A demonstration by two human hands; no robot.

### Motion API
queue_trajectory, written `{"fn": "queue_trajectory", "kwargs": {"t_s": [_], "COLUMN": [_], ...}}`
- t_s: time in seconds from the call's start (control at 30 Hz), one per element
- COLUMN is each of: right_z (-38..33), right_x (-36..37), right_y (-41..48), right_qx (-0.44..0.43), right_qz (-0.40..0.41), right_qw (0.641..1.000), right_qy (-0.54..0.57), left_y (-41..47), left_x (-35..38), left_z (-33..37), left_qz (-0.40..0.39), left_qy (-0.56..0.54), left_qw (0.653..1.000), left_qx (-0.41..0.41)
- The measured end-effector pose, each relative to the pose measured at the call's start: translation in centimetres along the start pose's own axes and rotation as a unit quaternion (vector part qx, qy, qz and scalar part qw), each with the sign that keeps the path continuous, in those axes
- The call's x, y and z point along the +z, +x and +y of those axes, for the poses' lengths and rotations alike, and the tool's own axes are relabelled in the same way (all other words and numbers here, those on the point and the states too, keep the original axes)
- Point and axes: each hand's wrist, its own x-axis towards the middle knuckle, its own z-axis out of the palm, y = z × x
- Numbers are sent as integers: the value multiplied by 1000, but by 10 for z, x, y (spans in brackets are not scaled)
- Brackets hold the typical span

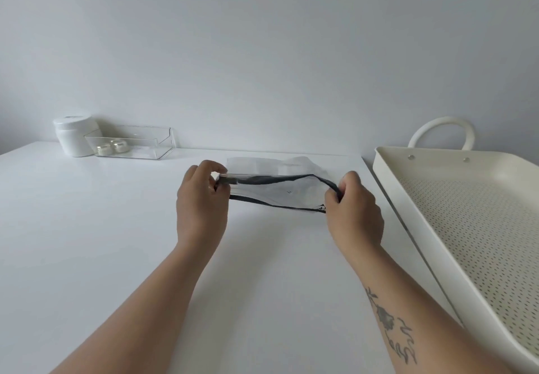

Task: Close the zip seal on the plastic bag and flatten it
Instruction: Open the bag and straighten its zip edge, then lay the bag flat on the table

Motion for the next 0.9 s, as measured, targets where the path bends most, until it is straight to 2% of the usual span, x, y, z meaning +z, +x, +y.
{"fn": "queue_trajectory", "kwargs": {"t_s": [0.07, 0.13, 0.2, 0.27, 0.37, 0.43, 0.5, 0.63, 0.73, 0.8, 0.9], "right_z": [-3, -6, -5, -3, -6, -10, -13, -16, -11, -5, 2], "right_x": [2, 5, 5, 4, 4, 4, 3, -3, -7, -5, 3], "right_y": [-3, -8, -9, -7, -7, -7, -9, -9, -5, -4, -4], "right_qx": [-8, -34, -13, 39, 65, 56, 46, 7, -9, -40, -86], "right_qz": [-4, -47, -91, -120, -166, -202, -236, -302, -339, -329, -261], "right_qw": [999, 995, 984, 965, 932, 914, 904, 881, 867, 893, 936], "right_qy": [32, 86, 152, 231, 314, 347, 355, 364, 364, 305, 217], "left_y": [4, 6, 5, -1, -15, -22, -24, -19, -14, -12, -14], "left_x": [-4, -8, -10, -8, 0, 6, 10, 11, 6, 2, -4], "left_z": [-3, -7, -9, -3, 13, 16, 16, 15, 14, 16, 23], "left_qz": [14, 9, -9, -41, -102, -167, -200, -120, -115, -142, -199], "left_qy": [17, 27, 101, 191, 244, 268, 277, 201, 154, 100, -36], "left_qw": [1000, 1000, 995, 978, 942, 919, 911, 947, 961, 967, 966], "left_qx": [1, -7, 4, 72, 205, 238, 231, 219, 197, 186, 162]}}
